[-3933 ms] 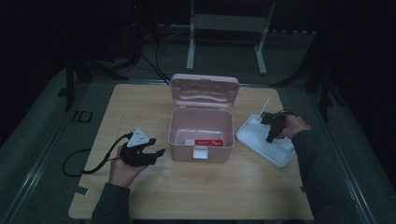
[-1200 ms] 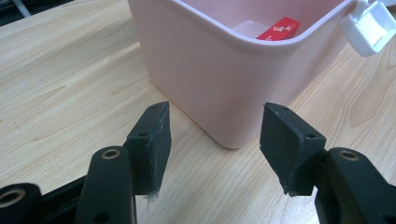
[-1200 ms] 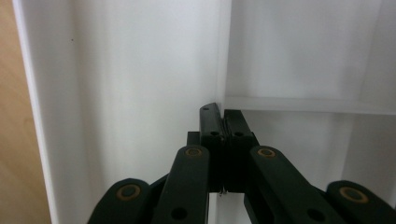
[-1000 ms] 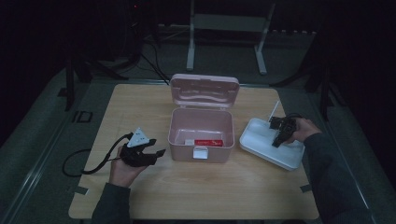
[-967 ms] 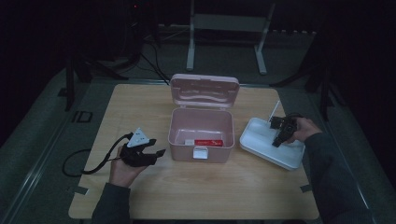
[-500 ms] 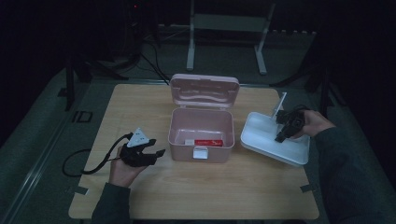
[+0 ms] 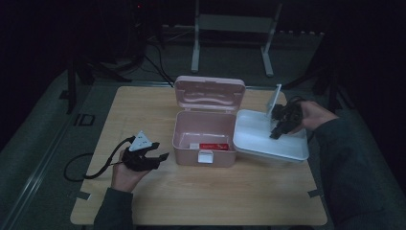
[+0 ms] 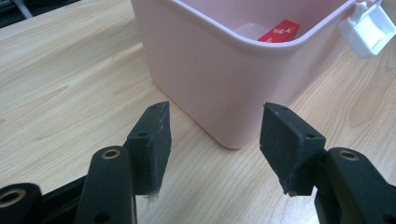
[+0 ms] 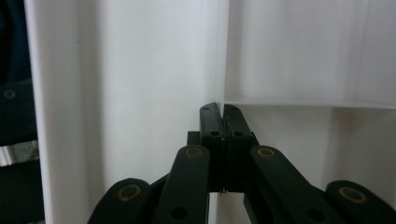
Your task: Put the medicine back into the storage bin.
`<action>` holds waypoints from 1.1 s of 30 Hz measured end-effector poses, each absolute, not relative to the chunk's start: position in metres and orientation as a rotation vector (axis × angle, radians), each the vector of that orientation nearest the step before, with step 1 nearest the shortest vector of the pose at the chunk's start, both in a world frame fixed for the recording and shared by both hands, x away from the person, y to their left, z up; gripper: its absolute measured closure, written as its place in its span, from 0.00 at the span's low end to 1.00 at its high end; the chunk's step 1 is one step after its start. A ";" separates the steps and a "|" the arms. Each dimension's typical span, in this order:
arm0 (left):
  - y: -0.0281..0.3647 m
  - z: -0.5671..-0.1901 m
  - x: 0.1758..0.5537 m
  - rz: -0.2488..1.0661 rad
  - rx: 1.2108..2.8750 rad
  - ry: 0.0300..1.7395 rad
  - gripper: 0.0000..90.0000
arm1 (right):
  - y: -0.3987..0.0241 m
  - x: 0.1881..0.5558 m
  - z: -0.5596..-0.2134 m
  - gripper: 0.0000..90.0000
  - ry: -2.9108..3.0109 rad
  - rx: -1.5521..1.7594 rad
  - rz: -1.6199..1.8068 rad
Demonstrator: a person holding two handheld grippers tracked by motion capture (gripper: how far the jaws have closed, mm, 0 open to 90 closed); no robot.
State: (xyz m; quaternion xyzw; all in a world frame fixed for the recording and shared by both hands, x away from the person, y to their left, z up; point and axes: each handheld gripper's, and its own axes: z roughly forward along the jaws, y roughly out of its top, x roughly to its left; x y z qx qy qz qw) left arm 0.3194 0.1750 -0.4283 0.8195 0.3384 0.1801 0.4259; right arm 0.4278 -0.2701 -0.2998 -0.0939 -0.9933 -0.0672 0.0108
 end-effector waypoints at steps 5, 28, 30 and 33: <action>0.176 -0.428 0.319 0.450 2.045 0.845 0.48 | -0.242 0.433 -0.298 1.00 -3.095 -0.222 -0.230; 0.179 -0.427 0.319 0.452 2.037 0.847 0.48 | -0.141 0.444 -0.308 1.00 -3.110 -0.028 -0.431; 0.180 -0.427 0.318 0.453 2.035 0.848 0.48 | -0.136 0.445 -0.308 1.00 -3.113 -0.029 -0.436; 0.181 -0.426 0.318 0.453 2.033 0.847 0.48 | -0.120 0.451 -0.310 1.00 -3.139 -0.051 -0.445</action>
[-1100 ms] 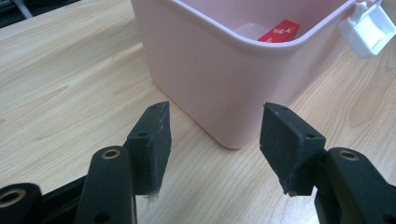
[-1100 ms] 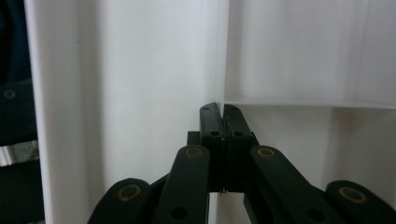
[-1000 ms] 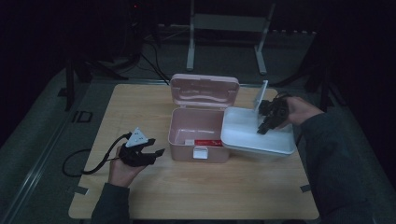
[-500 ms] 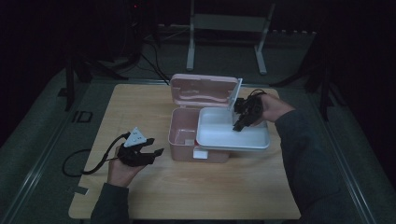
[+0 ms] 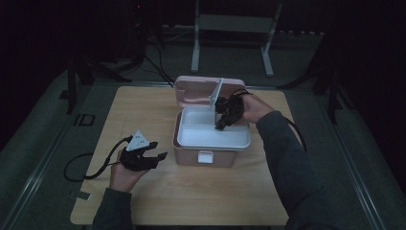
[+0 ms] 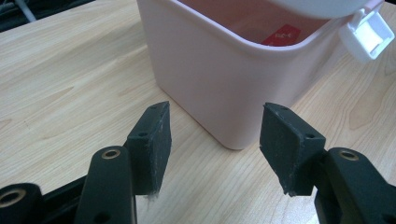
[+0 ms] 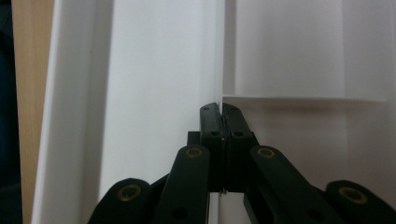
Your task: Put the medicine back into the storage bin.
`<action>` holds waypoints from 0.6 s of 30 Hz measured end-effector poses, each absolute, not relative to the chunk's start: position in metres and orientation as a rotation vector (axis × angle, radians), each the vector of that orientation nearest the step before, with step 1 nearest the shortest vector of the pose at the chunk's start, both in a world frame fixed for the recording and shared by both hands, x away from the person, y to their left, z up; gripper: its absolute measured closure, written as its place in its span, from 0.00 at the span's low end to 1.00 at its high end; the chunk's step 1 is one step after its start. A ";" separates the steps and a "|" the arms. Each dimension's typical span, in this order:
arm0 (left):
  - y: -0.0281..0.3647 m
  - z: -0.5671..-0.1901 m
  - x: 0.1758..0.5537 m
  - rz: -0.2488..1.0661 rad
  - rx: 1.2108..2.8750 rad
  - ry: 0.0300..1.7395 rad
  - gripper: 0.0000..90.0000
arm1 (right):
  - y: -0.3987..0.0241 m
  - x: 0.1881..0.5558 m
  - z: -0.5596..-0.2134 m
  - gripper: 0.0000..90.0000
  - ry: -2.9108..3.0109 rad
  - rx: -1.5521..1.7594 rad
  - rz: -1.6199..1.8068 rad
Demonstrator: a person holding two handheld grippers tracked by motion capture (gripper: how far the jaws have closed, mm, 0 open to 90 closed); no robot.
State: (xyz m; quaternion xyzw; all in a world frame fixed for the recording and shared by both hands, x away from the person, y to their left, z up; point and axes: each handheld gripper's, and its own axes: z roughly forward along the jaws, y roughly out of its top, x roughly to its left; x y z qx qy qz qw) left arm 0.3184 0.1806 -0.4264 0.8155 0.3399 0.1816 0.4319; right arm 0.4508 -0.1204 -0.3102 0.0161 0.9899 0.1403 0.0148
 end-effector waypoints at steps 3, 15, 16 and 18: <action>0.181 -0.427 0.318 0.452 2.030 0.852 0.48 | -0.114 0.454 -0.314 1.00 3.070 0.059 0.437; 0.179 -0.428 0.319 0.446 2.036 0.850 0.48 | -0.096 0.461 -0.331 0.99 3.070 0.086 0.407; 0.179 -0.428 0.319 0.444 2.034 0.851 0.48 | -0.096 0.460 -0.332 0.98 3.067 0.093 0.401; 0.179 -0.428 0.319 0.443 2.035 0.852 0.48 | -0.095 0.461 -0.334 0.92 3.061 0.102 0.387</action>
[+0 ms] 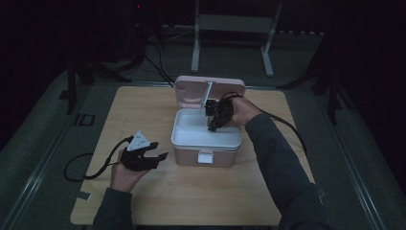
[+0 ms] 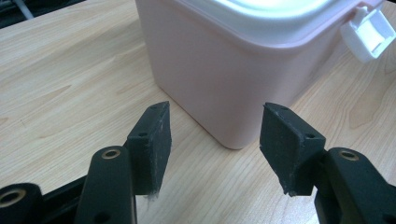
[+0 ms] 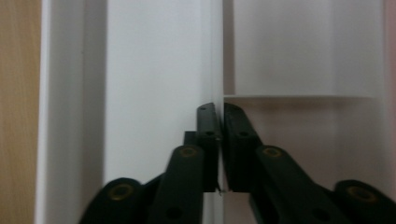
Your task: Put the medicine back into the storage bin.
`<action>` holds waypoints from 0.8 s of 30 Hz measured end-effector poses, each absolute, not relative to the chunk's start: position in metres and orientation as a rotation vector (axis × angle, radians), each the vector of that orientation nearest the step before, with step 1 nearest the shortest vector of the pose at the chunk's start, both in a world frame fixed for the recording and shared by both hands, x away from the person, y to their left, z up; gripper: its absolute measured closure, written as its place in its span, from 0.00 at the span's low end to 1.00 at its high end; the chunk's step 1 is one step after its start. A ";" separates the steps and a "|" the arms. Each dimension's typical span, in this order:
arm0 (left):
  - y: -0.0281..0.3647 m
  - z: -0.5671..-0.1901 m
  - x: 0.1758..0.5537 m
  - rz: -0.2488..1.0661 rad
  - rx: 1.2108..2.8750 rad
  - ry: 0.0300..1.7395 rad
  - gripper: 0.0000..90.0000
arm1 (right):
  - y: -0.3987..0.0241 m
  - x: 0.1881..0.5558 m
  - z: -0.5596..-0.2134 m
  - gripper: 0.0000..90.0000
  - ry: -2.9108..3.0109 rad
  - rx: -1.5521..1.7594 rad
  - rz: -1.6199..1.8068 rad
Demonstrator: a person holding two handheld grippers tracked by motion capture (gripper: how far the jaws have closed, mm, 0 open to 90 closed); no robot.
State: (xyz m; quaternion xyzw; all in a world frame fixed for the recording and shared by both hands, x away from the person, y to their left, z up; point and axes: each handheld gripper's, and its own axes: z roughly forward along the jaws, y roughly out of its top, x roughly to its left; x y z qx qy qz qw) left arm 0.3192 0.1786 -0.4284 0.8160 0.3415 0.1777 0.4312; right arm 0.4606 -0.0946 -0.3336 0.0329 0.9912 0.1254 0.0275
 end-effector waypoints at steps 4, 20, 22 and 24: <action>0.180 -0.428 0.319 0.448 2.032 0.852 0.48 | -0.091 0.458 -0.340 0.83 3.075 0.097 0.342; 0.184 -0.417 0.322 0.460 2.028 0.838 0.48 | -0.119 0.436 -0.335 0.57 2.946 0.311 0.377; 0.184 -0.415 0.322 0.460 2.019 0.836 0.48 | -0.126 0.434 -0.335 0.55 2.941 0.343 0.396; 0.185 -0.410 0.324 0.462 2.011 0.828 0.48 | -0.133 0.432 -0.335 0.56 2.921 0.364 0.410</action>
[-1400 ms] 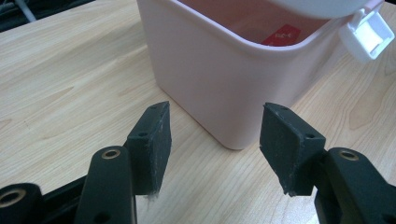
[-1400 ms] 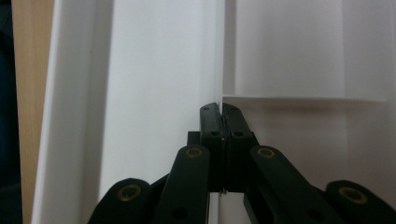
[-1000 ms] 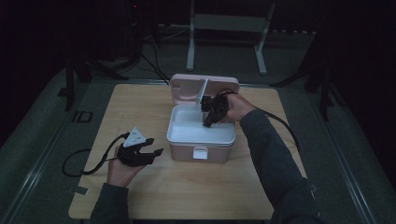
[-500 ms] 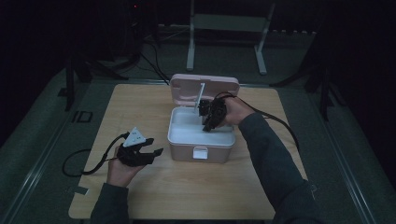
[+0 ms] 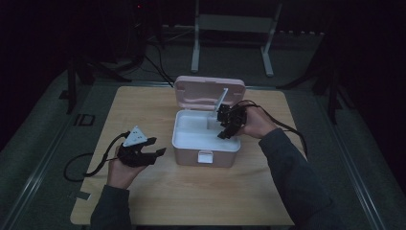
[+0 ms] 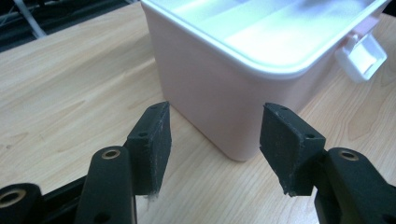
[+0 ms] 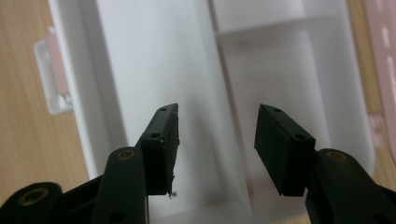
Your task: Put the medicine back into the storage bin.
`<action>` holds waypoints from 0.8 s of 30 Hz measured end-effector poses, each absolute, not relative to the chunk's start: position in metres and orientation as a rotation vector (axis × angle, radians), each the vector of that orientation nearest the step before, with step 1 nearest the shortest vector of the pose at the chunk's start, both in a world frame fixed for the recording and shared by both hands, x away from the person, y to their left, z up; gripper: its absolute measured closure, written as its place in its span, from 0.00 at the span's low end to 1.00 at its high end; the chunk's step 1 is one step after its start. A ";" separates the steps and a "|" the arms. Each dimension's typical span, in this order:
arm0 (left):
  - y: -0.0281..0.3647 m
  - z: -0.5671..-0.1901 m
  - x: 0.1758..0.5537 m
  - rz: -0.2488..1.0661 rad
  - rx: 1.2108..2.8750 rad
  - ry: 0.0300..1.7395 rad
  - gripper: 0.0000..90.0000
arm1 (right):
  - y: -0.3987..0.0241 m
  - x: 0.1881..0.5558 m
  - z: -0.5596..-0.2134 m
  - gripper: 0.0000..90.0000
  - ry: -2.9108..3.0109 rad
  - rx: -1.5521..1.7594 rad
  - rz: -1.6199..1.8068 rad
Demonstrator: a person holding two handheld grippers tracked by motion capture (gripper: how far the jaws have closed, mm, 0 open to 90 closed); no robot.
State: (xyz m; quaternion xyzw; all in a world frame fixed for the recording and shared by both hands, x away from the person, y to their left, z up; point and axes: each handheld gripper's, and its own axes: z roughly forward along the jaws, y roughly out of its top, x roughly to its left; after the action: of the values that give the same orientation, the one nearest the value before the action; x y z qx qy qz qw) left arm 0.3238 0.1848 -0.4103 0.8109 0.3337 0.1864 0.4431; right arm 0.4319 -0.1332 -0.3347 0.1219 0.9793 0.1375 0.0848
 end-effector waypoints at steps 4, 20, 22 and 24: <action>0.186 -0.408 0.327 0.448 2.003 0.825 0.49 | -0.144 0.428 -0.333 0.55 2.896 0.393 0.425; 0.187 -0.383 0.359 0.440 1.988 0.793 0.50 | -0.192 0.426 -0.320 0.53 2.814 0.599 0.584; 0.188 -0.376 0.367 0.436 1.978 0.791 0.50 | -0.199 0.427 -0.318 0.53 2.794 0.632 0.604; 0.189 -0.371 0.374 0.432 1.968 0.795 0.51 | -0.206 0.428 -0.315 0.53 2.773 0.669 0.628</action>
State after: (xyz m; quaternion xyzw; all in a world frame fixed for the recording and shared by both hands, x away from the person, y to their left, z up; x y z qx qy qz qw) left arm 0.3740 0.1890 -0.3710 0.8027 0.3243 0.1762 0.4684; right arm 0.4282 -0.2059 -0.3148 0.2277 0.9436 0.2138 0.1099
